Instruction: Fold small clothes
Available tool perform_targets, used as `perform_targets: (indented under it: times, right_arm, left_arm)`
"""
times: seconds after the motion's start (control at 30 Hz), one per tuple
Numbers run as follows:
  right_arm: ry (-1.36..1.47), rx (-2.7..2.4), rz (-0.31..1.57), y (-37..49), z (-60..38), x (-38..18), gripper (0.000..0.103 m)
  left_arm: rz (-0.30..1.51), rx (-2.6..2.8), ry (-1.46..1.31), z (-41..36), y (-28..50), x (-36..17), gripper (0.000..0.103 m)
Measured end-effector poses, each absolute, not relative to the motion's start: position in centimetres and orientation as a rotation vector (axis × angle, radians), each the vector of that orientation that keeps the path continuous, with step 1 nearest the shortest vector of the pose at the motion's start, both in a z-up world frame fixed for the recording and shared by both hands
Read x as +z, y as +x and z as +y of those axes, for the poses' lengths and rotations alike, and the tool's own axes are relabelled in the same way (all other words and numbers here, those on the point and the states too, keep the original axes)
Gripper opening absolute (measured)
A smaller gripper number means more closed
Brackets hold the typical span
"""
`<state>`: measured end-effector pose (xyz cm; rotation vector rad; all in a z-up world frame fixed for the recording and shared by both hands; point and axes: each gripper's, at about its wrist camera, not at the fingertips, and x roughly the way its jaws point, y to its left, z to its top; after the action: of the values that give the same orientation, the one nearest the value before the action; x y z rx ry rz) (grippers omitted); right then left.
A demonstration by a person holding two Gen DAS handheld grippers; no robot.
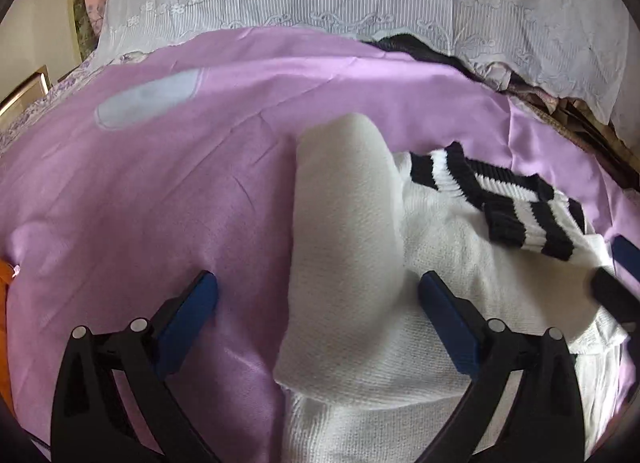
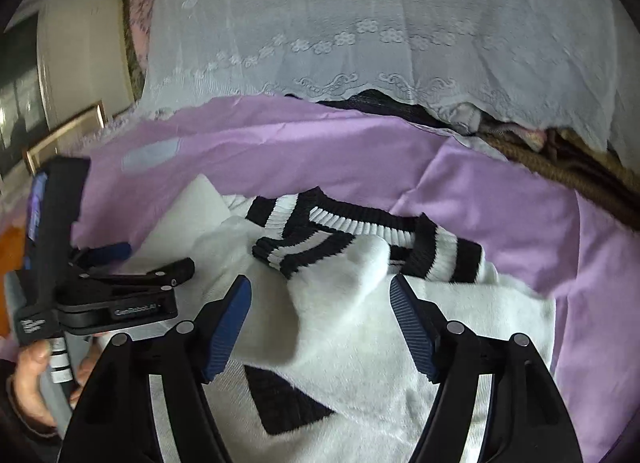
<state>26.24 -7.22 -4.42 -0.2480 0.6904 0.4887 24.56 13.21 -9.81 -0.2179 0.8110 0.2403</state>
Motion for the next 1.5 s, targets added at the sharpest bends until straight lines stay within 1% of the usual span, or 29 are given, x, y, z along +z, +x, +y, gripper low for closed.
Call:
perform_targets:
  times: [0.07,0.13,0.17,0.2,0.23,0.27,0.33,0.37,0.4,0.43,0.47,0.5,0.57,0.73,0.77,0.8,0.83,0.87,0.93,1.0,1.03,1.07,1.1,1.17,1.2,1.3,1.43,1.47,1.5]
  right_arm:
    - [-0.391,0.457,0.698,26.8,-4.5,-5.6,0.072]
    - [-0.538,0.385,0.657,26.9,-2.6,-6.8,0.071]
    - [-0.595,0.339,0.636,27.0,-2.2,-7.3,0.066]
    - [-0.607,0.307,0.627,27.3,-2.3,-7.5,0.047]
    - [-0.571,0.294,0.637,27.6,-3.0,-7.5,0.035]
    - [-0.504,0.283,0.655,28.1,-4.2,-7.2,0.017]
    - [-0.275,0.31,0.695,28.8,-8.1,-6.1,0.017]
    - [-0.141,0.334,0.725,29.0,-10.7,-6.0,0.02]
    - [0.002,0.364,0.762,29.0,-13.3,-6.3,0.027]
    - [0.114,0.37,0.795,29.0,-15.5,-6.9,0.033]
    - [0.216,0.366,0.836,29.0,-17.7,-7.9,0.049]
    - [0.302,0.382,0.87,28.9,-19.3,-8.9,0.049]
    - [0.47,0.448,0.871,28.6,-22.1,-9.9,0.046]
    - [0.562,0.461,0.852,28.4,-23.3,-9.4,0.048]
    - [0.57,0.454,0.847,28.5,-23.4,-9.6,0.042]
    - [0.577,0.43,0.828,28.5,-23.8,-9.7,0.027]
    - [0.571,0.405,0.806,28.4,-24.2,-9.5,0.019]
    - [0.555,0.388,0.78,28.5,-24.5,-9.2,0.017]
    - [0.52,0.404,0.726,28.5,-24.3,-8.1,0.017]
    - [0.411,0.381,0.698,28.4,-23.5,-7.1,0.018]
    - [0.346,0.343,0.707,28.5,-23.0,-7.2,0.02]
    - [0.303,0.293,0.738,29.0,-22.8,-7.9,0.025]
    - [0.289,0.245,0.78,29.7,-23.0,-8.7,0.026]
    - [0.429,0.26,0.828,30.4,-25.2,-9.9,0.026]
    - [0.471,0.23,0.819,30.3,-26.3,-9.8,0.029]
    - [0.471,0.132,0.738,29.1,-28.5,-8.3,0.03]
    - [0.511,0.316,0.687,28.7,-27.5,-6.1,0.03]
    - [0.484,0.347,0.687,28.5,-26.6,-6.0,0.031]
    - [0.457,0.371,0.691,28.4,-25.7,-5.9,0.038]
  left_arm:
    - [0.819,0.253,-0.212,13.2,24.6,-10.0,0.099]
    - [0.821,0.262,-0.207,13.1,24.6,-10.0,0.099]
    - [0.822,0.265,-0.206,13.1,24.5,-10.0,0.099]
    - [0.824,0.267,-0.203,13.1,24.5,-10.1,0.099]
    - [0.826,0.27,-0.201,13.2,24.5,-10.0,0.099]
    - [0.828,0.271,-0.199,13.1,24.4,-10.0,0.099]
    - [0.831,0.269,-0.194,13.1,24.4,-10.0,0.099]
    - [0.83,0.256,-0.194,13.0,24.5,-10.0,0.099]
    - [0.831,0.247,-0.191,12.9,24.5,-10.0,0.099]
    - [0.834,0.251,-0.177,12.7,24.6,-10.0,0.099]
    - [0.835,0.256,-0.166,12.6,24.6,-10.0,0.099]
    - [0.836,0.259,-0.159,12.5,24.6,-10.0,0.099]
    - [0.836,0.256,-0.161,12.5,24.7,-9.9,0.099]
    - [0.835,0.243,-0.18,12.8,24.5,-9.9,0.099]
    - [0.837,0.243,-0.176,12.7,24.5,-9.9,0.099]
    - [0.84,0.242,-0.172,12.7,24.5,-9.9,0.099]
    - [0.843,0.241,-0.17,12.7,24.6,-9.9,0.099]
    - [0.845,0.238,-0.169,12.7,24.6,-9.9,0.099]
    - [0.848,0.238,-0.165,12.7,24.6,-9.9,0.099]
    - [0.853,0.24,-0.155,12.6,24.7,-9.9,0.099]
    - [0.855,0.24,-0.152,12.5,24.7,-9.9,0.099]
    - [0.858,0.24,-0.15,12.6,24.7,-9.9,0.099]
    - [0.86,0.241,-0.149,12.6,24.6,-9.9,0.099]
    - [0.862,0.239,-0.155,12.7,24.5,-9.9,0.099]
    - [0.864,0.24,-0.159,12.8,24.4,-9.8,0.099]
    - [0.861,0.239,-0.177,13.2,23.8,-9.1,0.099]
    - [0.826,0.1,-0.305,13.9,23.0,-7.7,0.099]
    - [0.827,0.067,-0.326,13.9,23.0,-7.7,0.099]
    - [0.834,0.047,-0.328,13.7,23.1,-7.9,0.099]
